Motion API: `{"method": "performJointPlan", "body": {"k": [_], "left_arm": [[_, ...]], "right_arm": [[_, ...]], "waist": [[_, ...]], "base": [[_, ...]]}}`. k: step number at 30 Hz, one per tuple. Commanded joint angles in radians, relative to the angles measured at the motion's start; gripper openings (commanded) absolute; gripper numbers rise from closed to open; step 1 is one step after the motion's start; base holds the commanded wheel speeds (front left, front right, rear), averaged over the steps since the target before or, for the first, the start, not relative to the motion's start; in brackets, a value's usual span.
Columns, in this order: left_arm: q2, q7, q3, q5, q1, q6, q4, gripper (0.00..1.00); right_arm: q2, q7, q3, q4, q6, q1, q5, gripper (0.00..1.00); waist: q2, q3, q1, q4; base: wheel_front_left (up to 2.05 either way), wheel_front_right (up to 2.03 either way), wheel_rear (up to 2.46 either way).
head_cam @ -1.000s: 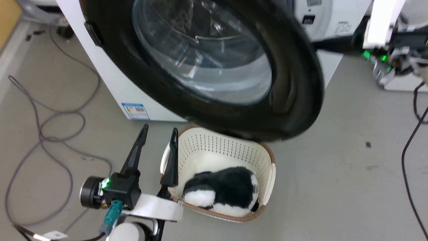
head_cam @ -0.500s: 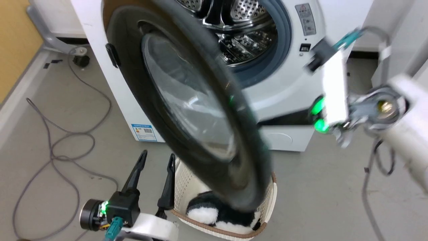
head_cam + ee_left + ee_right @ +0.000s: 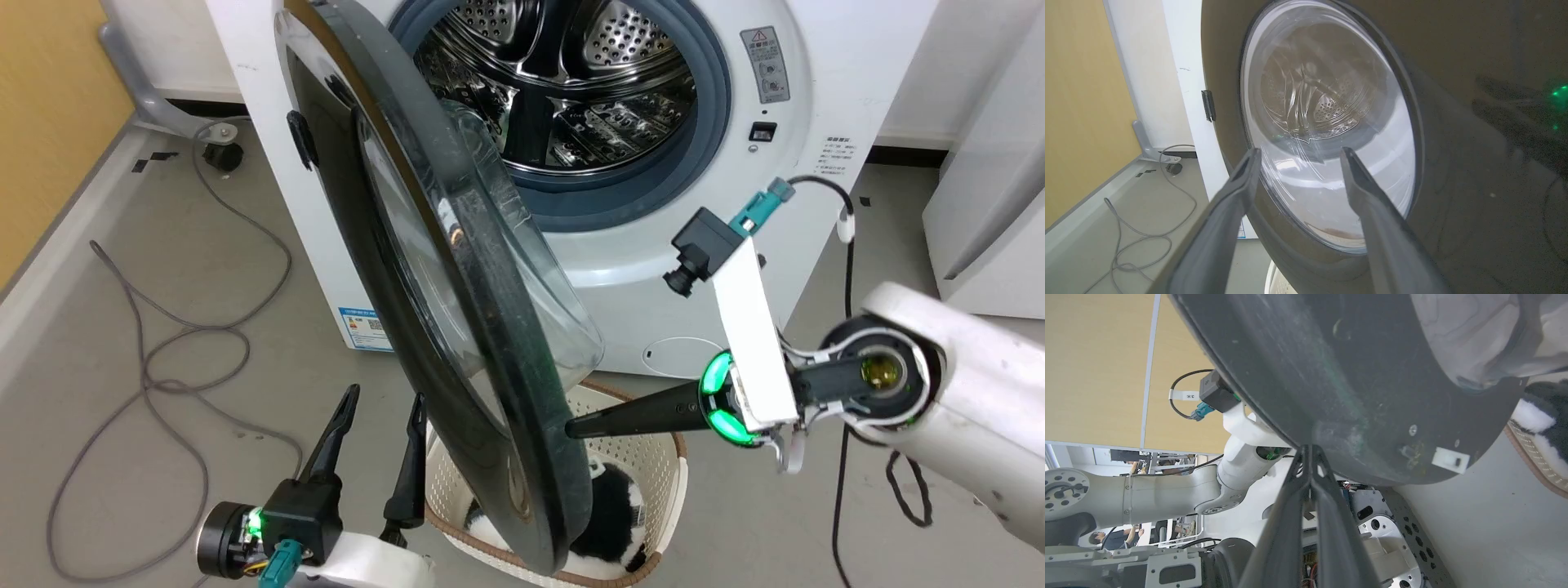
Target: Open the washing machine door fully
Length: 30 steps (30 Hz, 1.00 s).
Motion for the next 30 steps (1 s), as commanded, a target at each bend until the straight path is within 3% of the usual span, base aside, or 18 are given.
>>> {"method": "performJointPlan", "body": {"k": [1,6,7,8,17,19,21,25,30], "left_arm": [[0.006,-0.005,-0.002,-0.004,0.013,0.001,0.003,1.0],[0.01,-0.005,0.0,-0.008,0.017,0.003,0.007,1.0],[0.011,-0.005,0.001,-0.009,0.018,0.004,0.008,1.0],[0.011,-0.005,0.002,-0.009,0.02,0.005,0.01,1.0],[0.029,-0.005,0.014,-0.019,0.043,0.012,0.027,1.0],[0.036,-0.002,0.016,-0.021,0.048,0.013,0.032,1.0],[0.042,0.002,0.019,-0.023,0.056,0.015,0.037,1.0],[0.052,0.007,0.027,-0.031,0.071,0.02,0.038,1.0],[0.057,0.011,0.034,-0.04,0.083,0.028,0.037,1.0]], "right_arm": [[-0.015,-0.021,0.01,-0.017,0.001,0.0,0.012,0.0],[-0.053,-0.224,0.003,-0.087,0.001,0.025,0.026,0.0],[-0.062,-0.29,-0.008,-0.099,0.001,0.04,0.022,0.43],[-0.071,-0.358,-0.021,-0.106,0.001,0.059,0.017,1.0],[-0.177,-0.958,-0.089,-0.147,0.001,0.317,-0.048,1.0],[-0.207,-1.01,-0.091,-0.107,0.001,0.369,-0.077,1.0],[-0.224,-1.019,-0.159,-0.006,0.001,0.423,-0.126,1.0],[-0.159,-1.02,-0.385,0.228,0.001,0.549,-0.359,1.0],[-0.023,-1.02,-0.741,0.397,0.001,0.672,-0.828,1.0]], "waist": [[0.0,-0.001,0.0001,0.001],[0.0,-0.002,0.0001,-0.002],[0.0,-0.004,0.0001,-0.005],[0.0,-0.006,0.0001,-0.008],[0.0,-0.029,0.0001,-0.043],[0.0,-0.039,0.0001,-0.051],[0.0,-0.05,0.0001,-0.059],[0.0,-0.057,0.0001,-0.079],[0.0,-0.058,0.0001,-0.102]], "base": [[0.0,0.0,0.0],[0.0,0.0,0.0],[0.0,0.0,0.0],[0.0,0.0,0.0],[0.0,0.0,0.0],[0.0,0.0,0.0],[0.0,0.0,0.0],[0.0,0.0,0.0],[0.0,0.0,0.0]]}}
